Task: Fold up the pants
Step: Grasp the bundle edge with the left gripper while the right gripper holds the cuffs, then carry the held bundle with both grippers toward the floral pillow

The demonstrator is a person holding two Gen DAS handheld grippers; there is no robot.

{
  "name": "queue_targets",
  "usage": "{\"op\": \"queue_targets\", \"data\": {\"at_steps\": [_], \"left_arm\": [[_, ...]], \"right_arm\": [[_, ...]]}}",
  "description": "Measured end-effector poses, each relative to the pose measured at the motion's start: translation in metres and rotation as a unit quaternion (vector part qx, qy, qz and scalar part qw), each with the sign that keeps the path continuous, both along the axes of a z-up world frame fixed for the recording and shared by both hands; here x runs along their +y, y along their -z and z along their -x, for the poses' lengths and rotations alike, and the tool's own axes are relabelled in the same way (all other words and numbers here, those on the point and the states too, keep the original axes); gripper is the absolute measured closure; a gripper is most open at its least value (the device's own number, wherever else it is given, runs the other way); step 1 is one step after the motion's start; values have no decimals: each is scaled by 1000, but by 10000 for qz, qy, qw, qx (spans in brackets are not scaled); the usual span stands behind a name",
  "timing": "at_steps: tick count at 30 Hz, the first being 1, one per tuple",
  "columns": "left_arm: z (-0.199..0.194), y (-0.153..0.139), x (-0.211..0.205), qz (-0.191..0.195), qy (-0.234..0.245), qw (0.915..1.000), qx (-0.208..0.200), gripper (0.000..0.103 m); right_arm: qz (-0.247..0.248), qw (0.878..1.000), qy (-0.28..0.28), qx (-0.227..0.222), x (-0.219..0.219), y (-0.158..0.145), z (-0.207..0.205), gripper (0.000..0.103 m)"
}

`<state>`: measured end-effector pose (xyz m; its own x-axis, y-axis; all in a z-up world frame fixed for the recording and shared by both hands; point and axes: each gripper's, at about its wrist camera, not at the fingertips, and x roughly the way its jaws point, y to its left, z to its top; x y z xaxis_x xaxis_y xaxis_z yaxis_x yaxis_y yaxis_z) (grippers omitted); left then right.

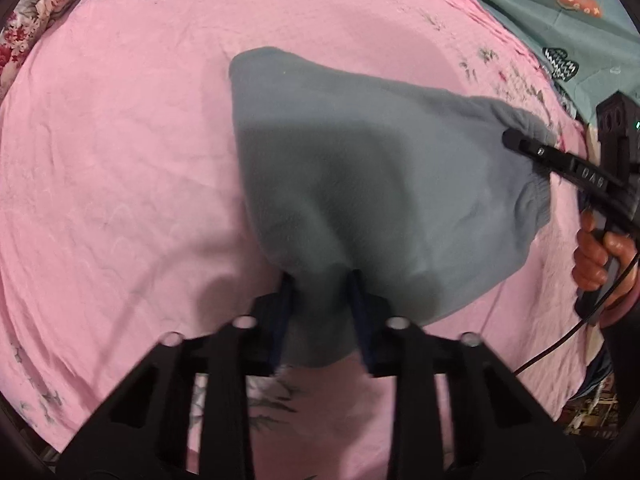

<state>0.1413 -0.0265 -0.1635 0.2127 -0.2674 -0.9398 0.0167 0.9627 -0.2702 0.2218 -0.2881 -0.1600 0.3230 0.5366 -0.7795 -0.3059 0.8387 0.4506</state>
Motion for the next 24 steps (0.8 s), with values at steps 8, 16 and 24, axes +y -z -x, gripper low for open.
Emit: {"op": "queue_targets", "data": {"at_steps": [8,16,24], "left_arm": [[10,-23,-5,-263,-37,9990,-366,90],[11,-76,3,-822,-64,9907,-1083,92],[-11,-124,87,-1276,-23,9761,-1760,92]], "right_arm": [[-67,9994,-10,-352,2,-21,19,84],[-103,9957,-244,-888,35,-60,25,84],[-91,9882,-387,-1481,124,-103,8,84]]}}
